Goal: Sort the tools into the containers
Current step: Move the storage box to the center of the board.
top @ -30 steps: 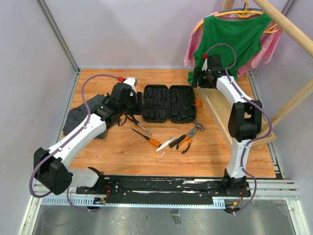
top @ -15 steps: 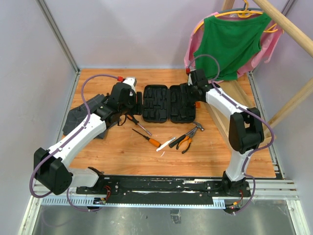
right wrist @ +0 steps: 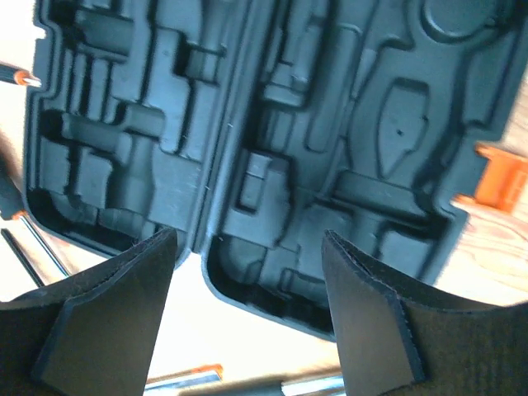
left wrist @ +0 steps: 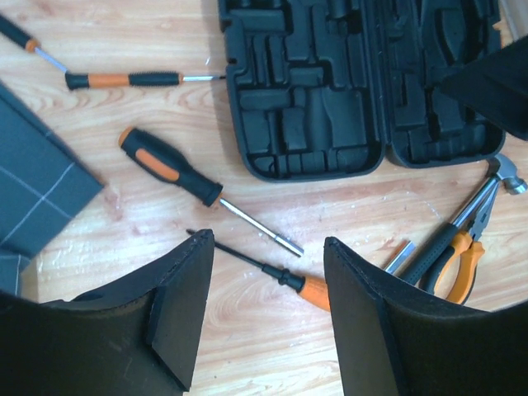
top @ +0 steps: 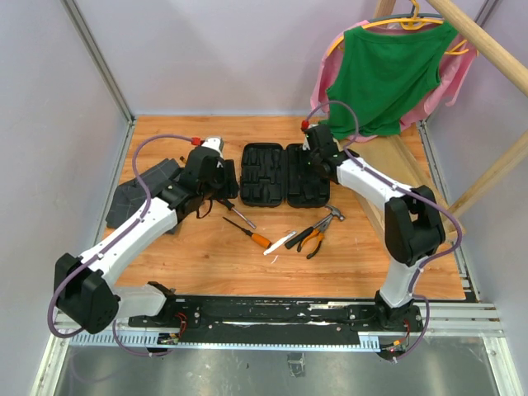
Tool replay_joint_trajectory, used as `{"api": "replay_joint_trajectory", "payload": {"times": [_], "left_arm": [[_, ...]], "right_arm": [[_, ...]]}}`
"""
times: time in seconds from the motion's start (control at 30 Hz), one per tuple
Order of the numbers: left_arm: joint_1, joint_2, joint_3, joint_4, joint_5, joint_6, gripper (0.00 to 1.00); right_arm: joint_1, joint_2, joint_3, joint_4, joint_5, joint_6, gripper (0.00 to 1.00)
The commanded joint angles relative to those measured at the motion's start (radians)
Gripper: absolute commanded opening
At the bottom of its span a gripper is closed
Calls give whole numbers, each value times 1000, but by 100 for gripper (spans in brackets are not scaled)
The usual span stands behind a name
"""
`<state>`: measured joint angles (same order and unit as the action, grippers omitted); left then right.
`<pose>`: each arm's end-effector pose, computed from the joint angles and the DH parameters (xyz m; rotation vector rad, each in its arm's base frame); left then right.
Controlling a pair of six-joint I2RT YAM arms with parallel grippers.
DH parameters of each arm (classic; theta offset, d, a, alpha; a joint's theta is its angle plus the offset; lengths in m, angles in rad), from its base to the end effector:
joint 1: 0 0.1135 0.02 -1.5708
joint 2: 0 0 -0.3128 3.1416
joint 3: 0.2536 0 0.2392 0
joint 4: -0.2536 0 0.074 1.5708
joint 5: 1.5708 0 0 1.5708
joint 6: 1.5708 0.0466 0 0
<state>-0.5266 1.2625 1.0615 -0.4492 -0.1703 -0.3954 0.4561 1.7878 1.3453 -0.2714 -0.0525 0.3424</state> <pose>0.2282 -0.1236 0.3515 0.0520 2.2284 -0.3210 0.3701 0.1843 0.2951 -0.1602 2.3239 0.4699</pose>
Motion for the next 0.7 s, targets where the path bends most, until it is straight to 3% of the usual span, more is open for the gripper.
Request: {"api": "replay_joint_trajectory", "payload": {"times": [0.0,0.3,0.53,0.67], "left_arm": [[8,-79,-63,21,-48,-63,60],[8,-149,-139,-4,-61,-87,60],[8,-160,-152,-9,-66,-86,60],[8,-158,-156,-9,-66,-85,60]], "right_arm": [[54,79,91,22,16,52,71],[86,285,302,-61,70,0,71],[95,353,339,-81,70,-32,70],[102,371,342,-89,62,-53,64]]}}
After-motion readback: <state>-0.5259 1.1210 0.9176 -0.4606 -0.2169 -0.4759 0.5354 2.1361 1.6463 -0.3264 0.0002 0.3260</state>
